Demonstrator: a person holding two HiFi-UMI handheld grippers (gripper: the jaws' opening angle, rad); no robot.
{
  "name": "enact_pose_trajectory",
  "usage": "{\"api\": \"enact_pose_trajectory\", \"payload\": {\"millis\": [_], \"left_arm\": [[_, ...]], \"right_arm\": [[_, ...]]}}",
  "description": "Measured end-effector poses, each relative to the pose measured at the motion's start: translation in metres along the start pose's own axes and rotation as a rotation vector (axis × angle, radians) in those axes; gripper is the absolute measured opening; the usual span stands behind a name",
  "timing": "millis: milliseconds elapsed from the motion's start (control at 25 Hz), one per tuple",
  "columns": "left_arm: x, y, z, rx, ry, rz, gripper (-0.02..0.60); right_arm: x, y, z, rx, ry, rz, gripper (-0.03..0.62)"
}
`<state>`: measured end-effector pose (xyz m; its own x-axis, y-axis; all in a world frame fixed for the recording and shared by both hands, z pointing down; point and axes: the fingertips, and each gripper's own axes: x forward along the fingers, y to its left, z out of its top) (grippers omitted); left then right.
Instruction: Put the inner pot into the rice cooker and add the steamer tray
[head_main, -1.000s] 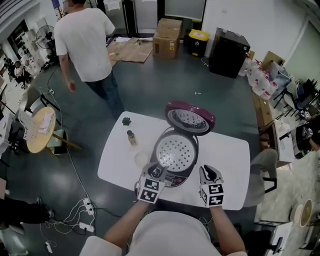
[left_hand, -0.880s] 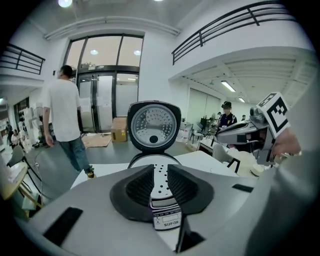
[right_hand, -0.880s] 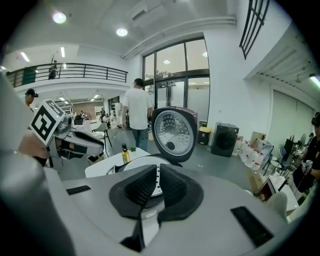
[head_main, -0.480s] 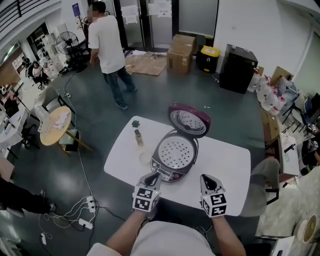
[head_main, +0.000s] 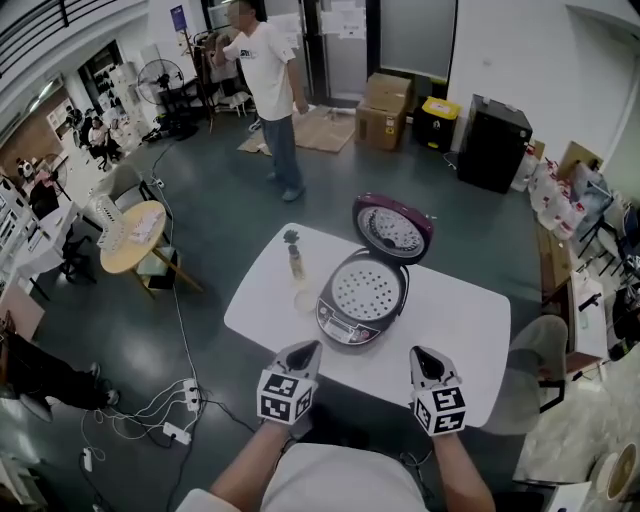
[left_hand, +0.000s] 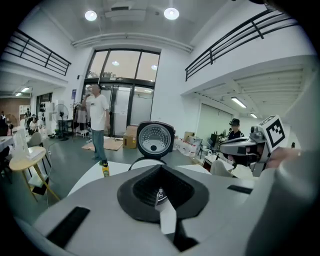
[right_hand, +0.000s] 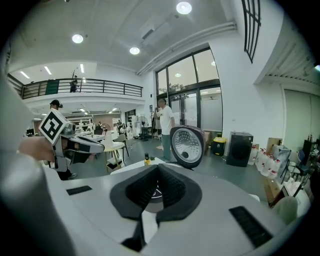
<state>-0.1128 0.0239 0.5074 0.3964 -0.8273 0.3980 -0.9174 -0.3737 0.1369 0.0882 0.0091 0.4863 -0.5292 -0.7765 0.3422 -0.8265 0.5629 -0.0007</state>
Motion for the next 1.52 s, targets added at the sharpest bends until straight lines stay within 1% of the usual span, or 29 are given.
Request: {"api": "enact_pose_trajectory", "payload": {"millis": [160,320,560,760,1080,1520], "left_arm": [[-0.021,-0.001,0.006,0.024,-0.029,-0.042,0.014],[-0.033,0.007,0.011,0.037,-0.047,-0.073,0.014],[-0.049,0.028,0.008,0.038,-0.033,-0.11,0.014],[-0.053,0.038,0.011,0.054,-0.036,-0.146,0.014],[-0.051,0.041,0.021,0.052,-0.048,-0.182,0.014],[-0.045,0.042,0.025,0.053,-0.058,-0.195,0.014]], "right_arm": [[-0.006,0.016,0.004,-0.006,-0.012,-0.003,0.012],[-0.007,0.029,0.013,0.004,-0.03,-0.015,0.012],[-0.01,0.051,0.019,0.039,-0.042,-0.046,0.012],[-0.009,0.056,0.027,0.043,-0.064,-0.082,0.011],[-0.009,0.061,0.036,0.044,-0.072,-0.106,0.011],[-0.008,0.058,0.037,0.037,-0.075,-0.11,0.011]]}}
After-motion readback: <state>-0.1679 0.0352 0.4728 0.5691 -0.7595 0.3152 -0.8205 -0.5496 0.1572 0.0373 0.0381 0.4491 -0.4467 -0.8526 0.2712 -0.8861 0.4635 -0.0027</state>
